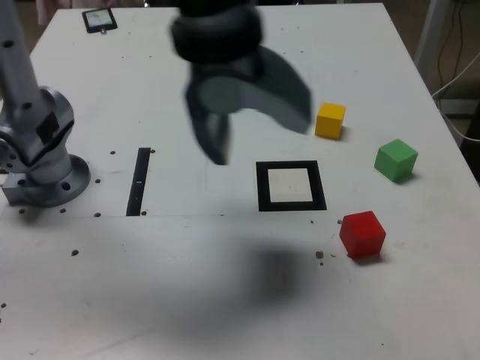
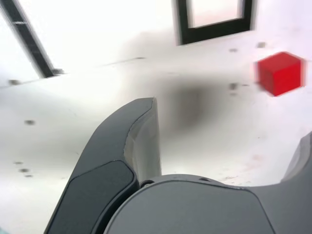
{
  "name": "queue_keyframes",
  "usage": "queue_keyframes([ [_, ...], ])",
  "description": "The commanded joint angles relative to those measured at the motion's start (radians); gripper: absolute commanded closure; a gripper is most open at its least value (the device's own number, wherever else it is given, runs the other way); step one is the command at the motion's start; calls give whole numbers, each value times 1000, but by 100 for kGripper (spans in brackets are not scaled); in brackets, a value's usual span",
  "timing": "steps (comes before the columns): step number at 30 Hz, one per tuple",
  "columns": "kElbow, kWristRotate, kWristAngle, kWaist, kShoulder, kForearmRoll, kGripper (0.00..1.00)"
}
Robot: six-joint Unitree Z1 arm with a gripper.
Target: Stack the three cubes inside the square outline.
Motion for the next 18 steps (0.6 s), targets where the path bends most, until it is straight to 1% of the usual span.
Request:
queue_keyframes([
  [1,-88,-17,2,-25,48,16,1],
  [8,-245,-24,-6,-38,186,58,1],
  [12,-277,-19,-7,-18,243,66,1],
  [18,-313,13,-18,20,323,67,3],
])
